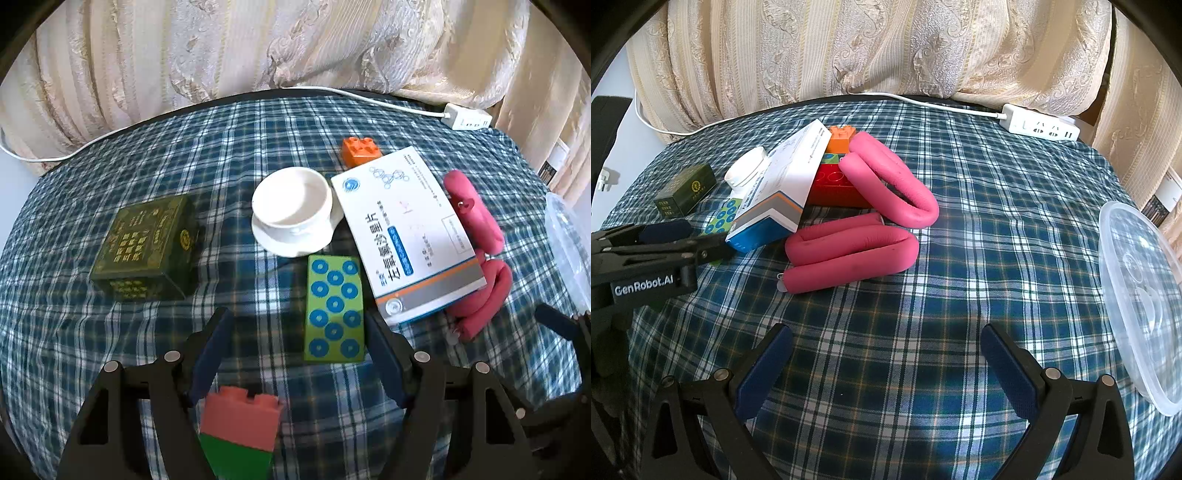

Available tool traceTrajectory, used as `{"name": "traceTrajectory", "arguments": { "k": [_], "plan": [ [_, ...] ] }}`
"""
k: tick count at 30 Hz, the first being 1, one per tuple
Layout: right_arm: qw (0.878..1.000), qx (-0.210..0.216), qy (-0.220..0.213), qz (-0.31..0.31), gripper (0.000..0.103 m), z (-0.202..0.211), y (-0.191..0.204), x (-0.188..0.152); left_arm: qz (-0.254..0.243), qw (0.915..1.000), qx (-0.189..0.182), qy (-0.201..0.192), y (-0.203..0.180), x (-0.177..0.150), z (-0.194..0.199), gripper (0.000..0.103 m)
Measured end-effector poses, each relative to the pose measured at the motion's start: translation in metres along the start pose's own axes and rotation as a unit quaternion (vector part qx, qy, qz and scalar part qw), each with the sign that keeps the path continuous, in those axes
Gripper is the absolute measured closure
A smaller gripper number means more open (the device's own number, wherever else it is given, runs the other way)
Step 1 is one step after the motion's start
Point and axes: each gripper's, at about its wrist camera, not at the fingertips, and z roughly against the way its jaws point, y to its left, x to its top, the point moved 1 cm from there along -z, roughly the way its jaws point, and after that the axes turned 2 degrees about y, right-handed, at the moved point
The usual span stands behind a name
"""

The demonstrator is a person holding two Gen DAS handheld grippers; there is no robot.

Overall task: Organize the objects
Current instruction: 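Grasp the green blue-dotted block with the left tool while the right tool grasps the pink foam loop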

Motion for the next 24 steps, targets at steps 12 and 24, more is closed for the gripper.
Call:
{"name": "traceTrajectory", "arguments": {
  "k": [12, 24],
  "plan": [
    [1.000, 0.001, 0.001, 0.001, 0.000, -0.001, 0.000, 0.001, 0.010, 0.9998, -0.010, -0.017, 0.007, -0.001, 0.002, 0.071],
    [0.999, 0.032, 0.030, -0.023, 0.000, -0.006, 0.003, 0.019, 0.028, 0.9980, -0.011, -0.056, 0.022, -0.005, 0.026, 0.071]
  ]
}}
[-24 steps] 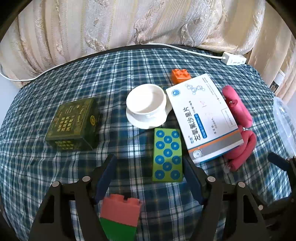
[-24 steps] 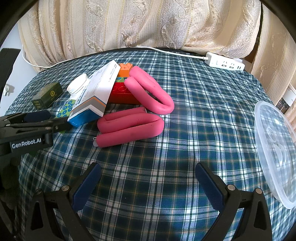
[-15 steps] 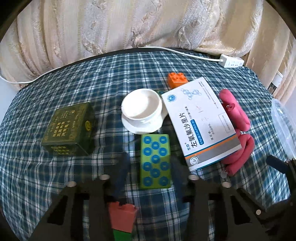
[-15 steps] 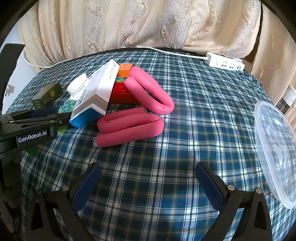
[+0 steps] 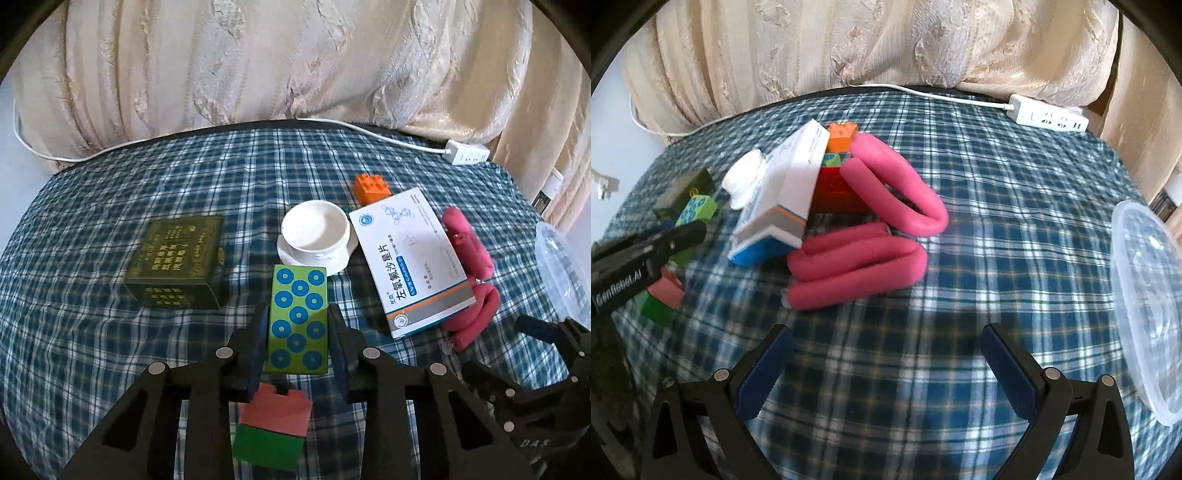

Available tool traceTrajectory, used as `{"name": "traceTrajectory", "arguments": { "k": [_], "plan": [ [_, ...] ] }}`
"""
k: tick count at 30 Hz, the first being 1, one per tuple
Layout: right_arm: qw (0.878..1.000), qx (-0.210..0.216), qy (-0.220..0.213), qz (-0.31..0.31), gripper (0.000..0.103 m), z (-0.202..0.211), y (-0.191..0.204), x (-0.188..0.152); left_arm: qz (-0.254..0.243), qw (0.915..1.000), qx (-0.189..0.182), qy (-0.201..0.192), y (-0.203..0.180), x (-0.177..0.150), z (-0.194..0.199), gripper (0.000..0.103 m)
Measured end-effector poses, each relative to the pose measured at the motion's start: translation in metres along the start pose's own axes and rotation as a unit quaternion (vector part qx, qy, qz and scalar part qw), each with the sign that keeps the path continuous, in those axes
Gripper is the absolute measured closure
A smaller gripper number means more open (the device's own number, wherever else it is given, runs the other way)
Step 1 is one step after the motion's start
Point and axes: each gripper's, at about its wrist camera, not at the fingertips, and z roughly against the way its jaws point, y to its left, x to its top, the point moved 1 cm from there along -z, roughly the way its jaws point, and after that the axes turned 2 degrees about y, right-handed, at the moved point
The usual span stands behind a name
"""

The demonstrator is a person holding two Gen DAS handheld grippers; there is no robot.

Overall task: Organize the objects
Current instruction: 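Grasp the green blue-dotted block with the left tool while the right tool grasps the pink foam loop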

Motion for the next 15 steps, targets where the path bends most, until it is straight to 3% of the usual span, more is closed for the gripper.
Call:
{"name": "traceTrajectory", "arguments": {
  "k": [15],
  "plan": [
    [0.999, -0.029, -0.011, 0.023, 0.000, -0.017, 0.014, 0.021, 0.006, 1.0000, -0.003, 0.002, 0.002, -0.003, 0.003, 0.071]
  ]
}}
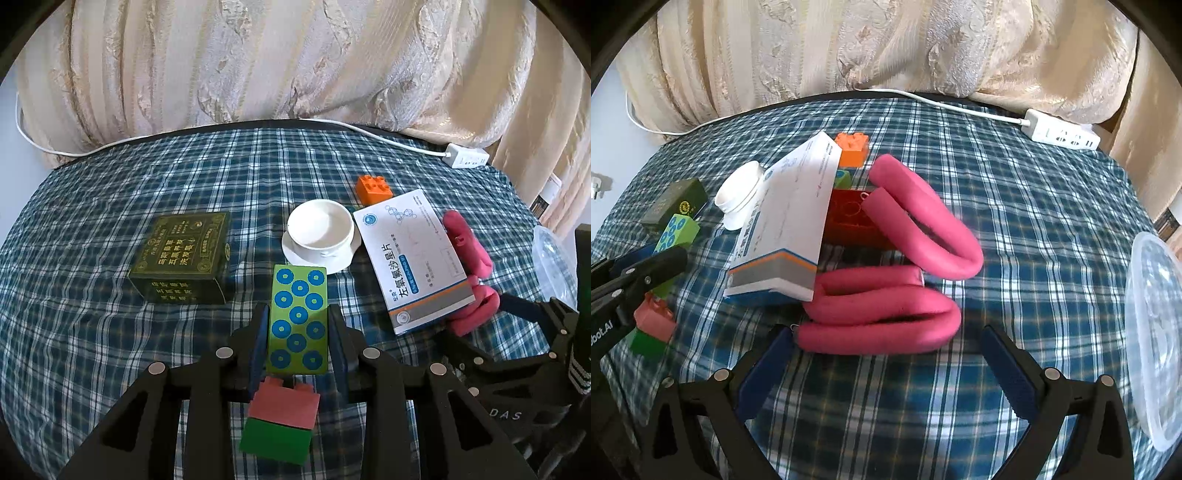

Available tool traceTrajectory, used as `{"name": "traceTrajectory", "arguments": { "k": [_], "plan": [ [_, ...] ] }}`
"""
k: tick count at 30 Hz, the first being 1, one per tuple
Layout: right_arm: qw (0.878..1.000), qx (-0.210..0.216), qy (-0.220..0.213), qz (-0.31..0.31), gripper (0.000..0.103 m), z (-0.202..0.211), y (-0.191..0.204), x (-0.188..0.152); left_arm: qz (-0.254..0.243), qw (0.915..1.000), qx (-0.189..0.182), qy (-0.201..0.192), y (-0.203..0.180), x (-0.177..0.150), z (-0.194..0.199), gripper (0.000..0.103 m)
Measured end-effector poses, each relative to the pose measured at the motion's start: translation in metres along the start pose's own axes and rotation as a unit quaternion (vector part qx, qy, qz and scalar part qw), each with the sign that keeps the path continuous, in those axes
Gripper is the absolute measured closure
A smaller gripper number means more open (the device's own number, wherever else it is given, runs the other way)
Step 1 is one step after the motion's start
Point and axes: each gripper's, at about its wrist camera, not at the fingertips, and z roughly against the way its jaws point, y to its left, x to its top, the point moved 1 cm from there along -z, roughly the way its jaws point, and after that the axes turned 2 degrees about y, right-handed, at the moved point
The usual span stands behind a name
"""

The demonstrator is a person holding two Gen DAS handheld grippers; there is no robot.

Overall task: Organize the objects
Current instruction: 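Grasp the green blue-dotted block with the left tool while the right tool grasps the pink foam loop, then carry the dotted block and pink foam loop over the clear plastic bowl with both tools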

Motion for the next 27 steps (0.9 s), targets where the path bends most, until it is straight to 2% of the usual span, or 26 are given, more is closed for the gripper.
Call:
{"name": "traceTrajectory", "arguments": {
  "k": [7, 12, 21, 27],
  "plan": [
    [1.000, 0.011, -0.009, -0.007, 0.002, 0.002, -0.002, 0.000, -0.003, 1.0000, 0.002, 0.008, -0.002, -0.001, -0.006, 0.071],
    [1.000, 0.003, -0.019, -0.010, 0.019, 0.007, -0.005, -0.001, -0.005, 0.9999, 0.000, 0.009, -0.002, -0.001, -0.006, 0.071],
    [1.000, 0.012, -0.022, -0.010, 0.020, 0.016, -0.005, -0.014, -0.010, 0.9999, -0.002, 0.010, -0.003, -0.003, -0.008, 0.071],
    [0.999, 0.019, -0.025, -0.039, 0.020, 0.027, -0.018, -0.025, -0.017, 0.9998, -0.004, 0.010, -0.007, -0.004, -0.008, 0.071]
  ]
}}
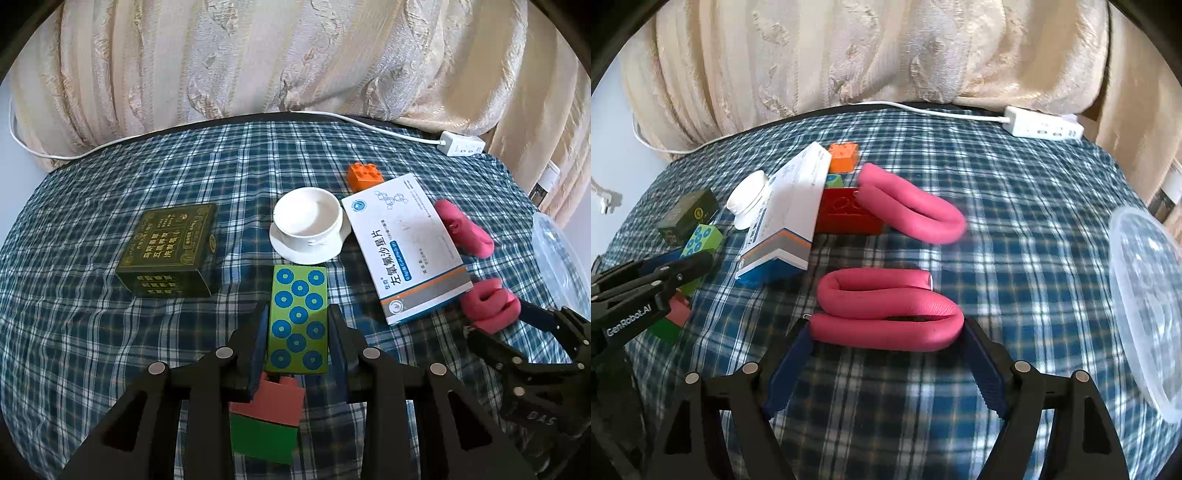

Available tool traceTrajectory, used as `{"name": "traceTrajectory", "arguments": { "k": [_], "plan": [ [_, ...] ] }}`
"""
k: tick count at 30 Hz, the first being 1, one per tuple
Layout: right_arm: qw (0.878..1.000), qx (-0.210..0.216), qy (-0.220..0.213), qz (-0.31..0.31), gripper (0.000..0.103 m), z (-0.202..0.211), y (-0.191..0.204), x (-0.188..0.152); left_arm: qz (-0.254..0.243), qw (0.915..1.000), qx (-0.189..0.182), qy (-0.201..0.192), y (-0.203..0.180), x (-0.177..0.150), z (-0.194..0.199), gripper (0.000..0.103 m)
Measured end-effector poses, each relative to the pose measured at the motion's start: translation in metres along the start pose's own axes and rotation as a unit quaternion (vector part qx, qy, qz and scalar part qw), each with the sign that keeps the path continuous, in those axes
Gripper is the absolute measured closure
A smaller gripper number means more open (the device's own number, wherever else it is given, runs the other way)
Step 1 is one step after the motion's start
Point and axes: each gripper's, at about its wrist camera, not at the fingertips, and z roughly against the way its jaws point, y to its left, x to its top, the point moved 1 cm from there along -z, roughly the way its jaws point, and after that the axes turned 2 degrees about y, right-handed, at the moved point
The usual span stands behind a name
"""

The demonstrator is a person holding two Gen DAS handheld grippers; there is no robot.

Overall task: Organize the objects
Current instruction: 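Carry the dotted block and pink foam loop over the clear plastic bowl with both tools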

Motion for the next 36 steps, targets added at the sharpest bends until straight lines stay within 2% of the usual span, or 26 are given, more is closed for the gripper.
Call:
{"name": "traceTrajectory", "arguments": {
  "k": [15, 27, 36],
  "plan": [
    [0.998, 0.005, -0.044, -0.047, 0.020, 0.038, -0.029, -0.003, -0.020, 0.9997, -0.008, -0.012, -0.017, 0.006, 0.017, 0.071],
    [0.990, -0.015, -0.080, -0.113, 0.020, 0.066, -0.089, -0.014, -0.068, 0.9974, -0.017, -0.018, -0.064, 0.009, 0.031, 0.071],
    [0.979, -0.054, -0.111, -0.159, 0.020, 0.091, -0.147, -0.028, -0.112, 0.9929, -0.035, -0.019, -0.117, 0.014, 0.035, 0.071]
  ]
}}
